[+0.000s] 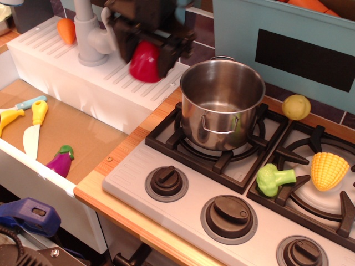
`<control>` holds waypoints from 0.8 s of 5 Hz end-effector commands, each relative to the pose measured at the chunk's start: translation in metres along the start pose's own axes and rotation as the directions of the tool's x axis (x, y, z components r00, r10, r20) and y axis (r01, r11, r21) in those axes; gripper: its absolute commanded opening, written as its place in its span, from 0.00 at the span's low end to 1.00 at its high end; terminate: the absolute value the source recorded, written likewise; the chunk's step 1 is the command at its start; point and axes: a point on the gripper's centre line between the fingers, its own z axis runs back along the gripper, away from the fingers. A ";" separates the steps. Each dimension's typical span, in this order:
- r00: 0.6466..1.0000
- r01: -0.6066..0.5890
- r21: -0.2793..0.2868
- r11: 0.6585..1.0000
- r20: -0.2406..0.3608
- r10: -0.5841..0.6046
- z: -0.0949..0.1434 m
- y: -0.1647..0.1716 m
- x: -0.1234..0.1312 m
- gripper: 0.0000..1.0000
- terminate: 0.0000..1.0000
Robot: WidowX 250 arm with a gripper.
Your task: Put sweet potato in pot
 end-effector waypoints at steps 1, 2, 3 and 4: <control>0.999 -0.016 0.010 1.000 0.049 0.015 0.046 -0.022 0.026 0.00 0.00; 0.998 -0.047 -0.013 0.999 0.039 0.047 0.064 -0.039 0.032 0.00 0.00; 0.996 -0.070 -0.042 0.997 0.047 0.072 0.065 -0.058 0.029 0.00 0.00; 0.995 -0.090 -0.063 0.994 0.044 0.093 0.061 -0.070 0.025 1.00 0.00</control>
